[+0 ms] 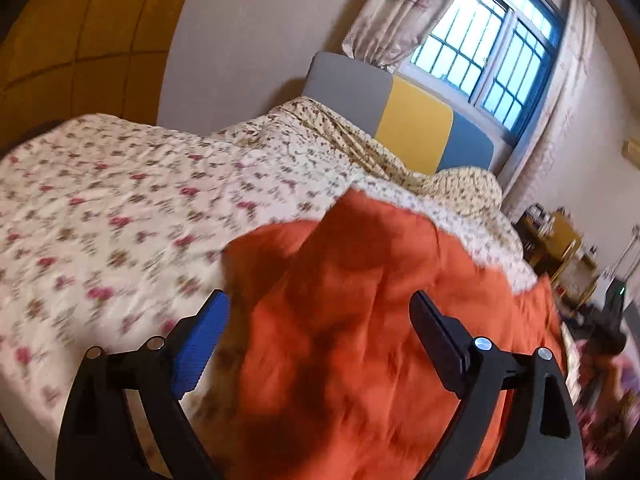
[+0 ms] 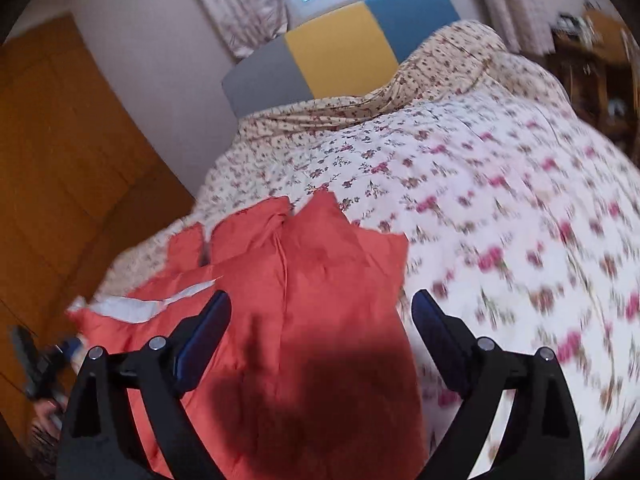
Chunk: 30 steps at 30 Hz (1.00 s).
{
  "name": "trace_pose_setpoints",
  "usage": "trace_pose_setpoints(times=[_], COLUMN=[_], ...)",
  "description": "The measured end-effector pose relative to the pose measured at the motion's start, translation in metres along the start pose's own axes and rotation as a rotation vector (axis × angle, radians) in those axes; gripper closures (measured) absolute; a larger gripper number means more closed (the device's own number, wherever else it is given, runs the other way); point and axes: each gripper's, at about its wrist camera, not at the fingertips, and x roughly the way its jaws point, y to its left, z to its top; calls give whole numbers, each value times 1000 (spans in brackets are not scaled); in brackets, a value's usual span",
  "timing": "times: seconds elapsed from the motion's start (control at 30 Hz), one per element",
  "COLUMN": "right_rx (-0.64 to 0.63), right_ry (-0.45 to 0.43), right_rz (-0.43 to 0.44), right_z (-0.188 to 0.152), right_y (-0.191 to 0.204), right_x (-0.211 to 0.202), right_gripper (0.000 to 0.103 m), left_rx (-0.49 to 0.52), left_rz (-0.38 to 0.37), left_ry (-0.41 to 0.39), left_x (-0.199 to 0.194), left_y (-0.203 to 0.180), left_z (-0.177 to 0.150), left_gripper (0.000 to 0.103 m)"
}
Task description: Fold large clothes
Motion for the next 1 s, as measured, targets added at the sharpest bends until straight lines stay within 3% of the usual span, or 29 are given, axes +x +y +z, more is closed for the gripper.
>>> trace_pose_setpoints(times=[0.03, 0.1, 0.13, 0.17, 0.2, 0.27, 0.43, 0.63, 0.8, 1.0], right_rx=[-11, -31, -38, -57, -77, -97, -148, -90, 40, 16], right_ry=[13, 55, 63, 73, 81, 51, -72, -196, -175, -81], right_rz=[-15, -41, -58, -87, -110, -105, -61, -57, -85, -220], right_z=[1, 1, -2, -4, -6, -6, 15, 55, 82, 72], right_y=[3, 10, 12, 17, 21, 27, 50, 56, 34, 13], right_x=[9, 25, 27, 29, 32, 24, -5, -5, 49, 117], right_gripper=[12, 29, 50, 77, 81, 88, 91, 91, 91, 90], left_rx=[-31, -95, -158, -204, -259, -300, -139, -92, -78, 16], left_rz=[15, 49, 18, -30, -90, -129, -97, 19, 119, 263], left_ry=[-7, -24, -25, -19, -4, 12, -151, -289, -284, -222], left_x=[12, 24, 33, 37, 42, 47, 19, 15, 53, 110], left_y=[0, 0, 4, 6, 9, 8, -20, -29, -23, -24], left_z=[9, 16, 17, 17, 15, 13, 29, 71, 93, 87], left_gripper=[12, 12, 13, 29, 55, 73, 84, 85, 85, 85])
